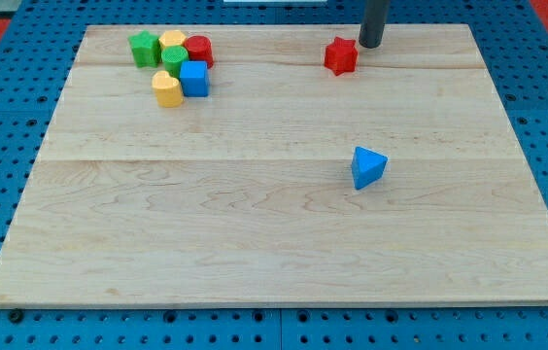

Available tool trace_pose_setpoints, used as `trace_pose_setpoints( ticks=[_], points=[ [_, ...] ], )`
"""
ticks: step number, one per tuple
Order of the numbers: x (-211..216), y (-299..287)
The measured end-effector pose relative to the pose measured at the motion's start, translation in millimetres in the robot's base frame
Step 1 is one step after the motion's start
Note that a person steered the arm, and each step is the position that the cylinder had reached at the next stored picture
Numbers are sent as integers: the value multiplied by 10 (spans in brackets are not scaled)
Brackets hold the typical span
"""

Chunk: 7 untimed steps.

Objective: Move the red star to the center of the board

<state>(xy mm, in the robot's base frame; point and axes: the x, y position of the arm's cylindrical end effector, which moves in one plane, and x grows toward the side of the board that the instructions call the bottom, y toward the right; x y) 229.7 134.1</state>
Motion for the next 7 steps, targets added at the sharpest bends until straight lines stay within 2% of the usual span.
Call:
trace_pose_setpoints(
  ticks=[1, 2, 4, 6, 7],
  points=[
    [0, -2],
    [126, -253],
    [781, -613],
    [642, -619],
    [779, -887]
  ],
)
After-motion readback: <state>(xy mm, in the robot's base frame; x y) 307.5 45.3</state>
